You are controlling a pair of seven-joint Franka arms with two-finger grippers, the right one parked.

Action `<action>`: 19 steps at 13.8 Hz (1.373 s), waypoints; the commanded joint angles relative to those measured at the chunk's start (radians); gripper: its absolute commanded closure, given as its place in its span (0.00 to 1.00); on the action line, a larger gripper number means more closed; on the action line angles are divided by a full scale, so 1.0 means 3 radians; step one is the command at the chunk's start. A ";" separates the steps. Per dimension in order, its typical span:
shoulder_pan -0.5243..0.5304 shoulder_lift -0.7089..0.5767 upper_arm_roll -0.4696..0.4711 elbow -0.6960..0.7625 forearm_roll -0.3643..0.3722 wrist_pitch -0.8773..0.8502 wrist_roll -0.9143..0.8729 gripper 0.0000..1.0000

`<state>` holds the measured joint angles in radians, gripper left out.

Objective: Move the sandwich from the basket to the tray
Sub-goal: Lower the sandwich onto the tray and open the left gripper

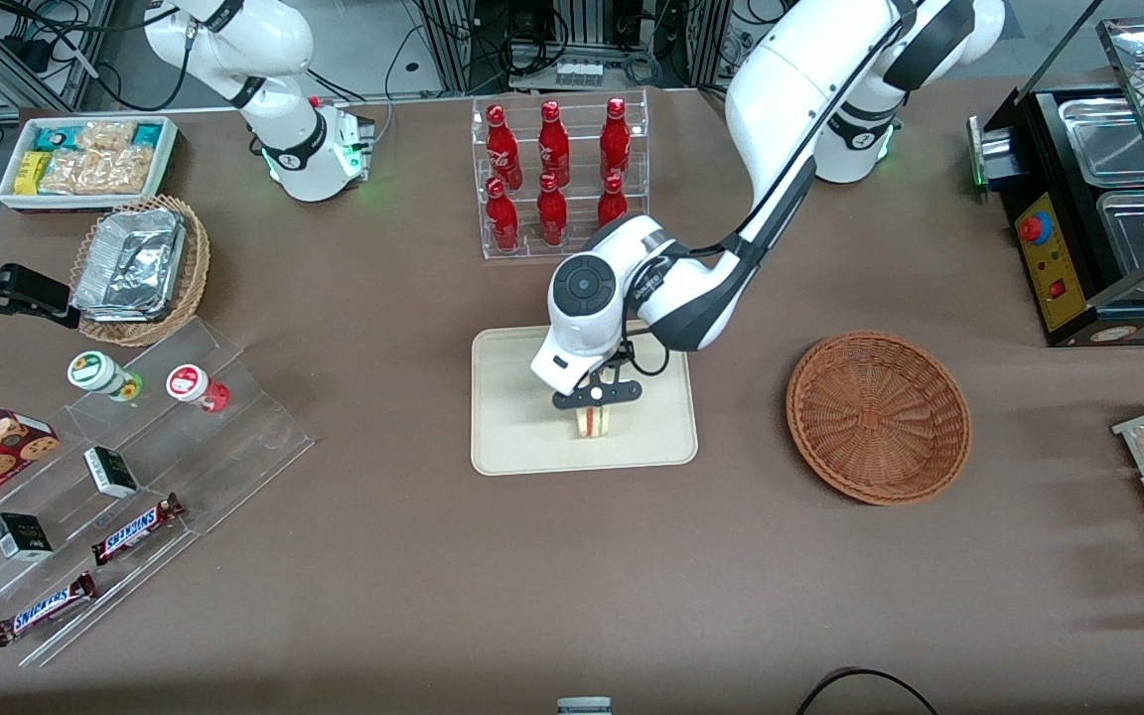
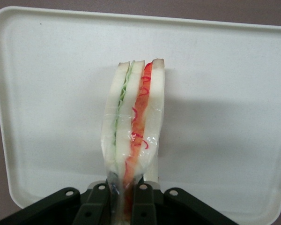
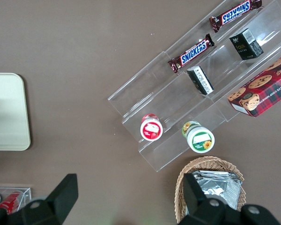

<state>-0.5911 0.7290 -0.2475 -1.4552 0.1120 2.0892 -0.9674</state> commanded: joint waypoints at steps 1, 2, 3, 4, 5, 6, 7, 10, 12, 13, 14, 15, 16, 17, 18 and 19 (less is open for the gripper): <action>-0.0065 0.0086 0.0033 0.0136 0.0061 -0.0005 -0.0094 1.00; -0.0060 0.0111 0.0027 0.0141 0.0051 0.0000 -0.0099 1.00; -0.0060 0.0137 0.0027 0.0182 0.0046 0.0000 -0.0124 1.00; -0.0060 0.0167 0.0027 0.0213 0.0041 -0.0005 -0.0195 1.00; -0.0060 0.0178 0.0027 0.0228 0.0041 -0.0005 -0.0237 1.00; -0.0060 0.0188 0.0027 0.0228 0.0041 -0.0005 -0.0262 1.00; -0.0065 0.0203 0.0027 0.0228 0.0041 -0.0005 -0.0283 1.00; -0.0060 0.0214 0.0027 0.0228 0.0036 0.0000 -0.0288 0.80; -0.0060 0.0234 0.0027 0.0254 0.0036 0.0000 -0.0288 0.24; -0.0060 0.0234 0.0027 0.0269 0.0031 0.0000 -0.0288 0.00; -0.0060 0.0229 0.0027 0.0274 0.0031 -0.0005 -0.0293 0.00; -0.0060 0.0219 0.0027 0.0279 0.0031 -0.0015 -0.0298 0.00; -0.0049 0.0209 0.0027 0.0295 0.0031 -0.0030 -0.0293 0.00; -0.0049 0.0193 0.0027 0.0330 0.0026 -0.0061 -0.0293 0.00; -0.0049 0.0178 0.0022 0.0366 0.0026 -0.0132 -0.0298 0.00; -0.0044 0.0152 0.0022 0.0453 -0.0005 -0.0234 -0.0298 0.00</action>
<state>-0.5935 0.7769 -0.2476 -1.3786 0.1121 2.0758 -1.0353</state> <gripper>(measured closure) 0.154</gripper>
